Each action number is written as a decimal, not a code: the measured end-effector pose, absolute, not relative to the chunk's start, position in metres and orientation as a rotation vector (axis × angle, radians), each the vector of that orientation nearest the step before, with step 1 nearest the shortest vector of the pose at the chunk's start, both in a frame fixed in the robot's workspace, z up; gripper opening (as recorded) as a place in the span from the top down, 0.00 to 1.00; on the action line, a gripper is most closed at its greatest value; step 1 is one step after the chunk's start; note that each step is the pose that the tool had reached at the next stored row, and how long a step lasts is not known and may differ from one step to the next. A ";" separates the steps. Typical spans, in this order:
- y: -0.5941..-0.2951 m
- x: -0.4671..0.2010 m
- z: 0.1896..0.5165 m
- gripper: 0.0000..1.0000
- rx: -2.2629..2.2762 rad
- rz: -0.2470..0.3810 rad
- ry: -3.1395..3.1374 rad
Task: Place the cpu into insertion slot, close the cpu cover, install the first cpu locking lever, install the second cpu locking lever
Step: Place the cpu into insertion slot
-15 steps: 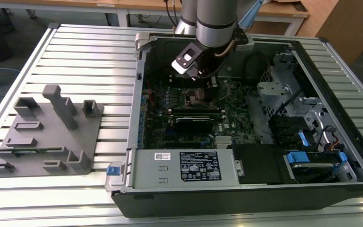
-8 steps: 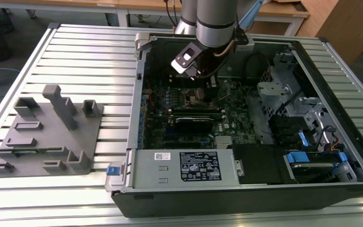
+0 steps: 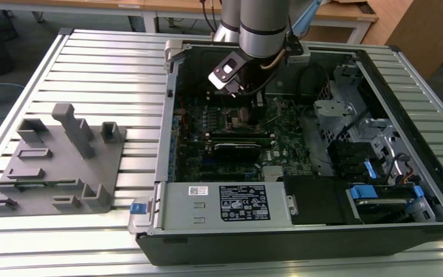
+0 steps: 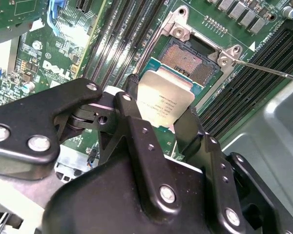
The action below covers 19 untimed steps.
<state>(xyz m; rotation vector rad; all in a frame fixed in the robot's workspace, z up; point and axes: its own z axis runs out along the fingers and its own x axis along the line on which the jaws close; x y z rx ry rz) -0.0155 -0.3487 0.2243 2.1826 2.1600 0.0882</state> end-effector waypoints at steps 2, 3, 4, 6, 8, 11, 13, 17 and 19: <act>-0.348 -0.016 0.224 0.46 2.183 0.089 2.160; -0.348 -0.016 0.224 0.46 2.183 0.089 2.160; -0.347 -0.017 0.224 0.46 2.182 0.089 2.160; -0.345 -0.018 0.224 0.46 2.182 0.090 2.159; -0.343 -0.019 0.224 0.46 2.182 0.090 2.159; -0.341 -0.021 0.222 0.46 2.182 0.091 2.159; -0.341 -0.022 0.220 0.46 2.182 0.090 2.159; -0.341 -0.024 0.217 0.46 2.182 0.091 2.159; -0.341 -0.024 0.214 0.46 2.182 0.091 2.159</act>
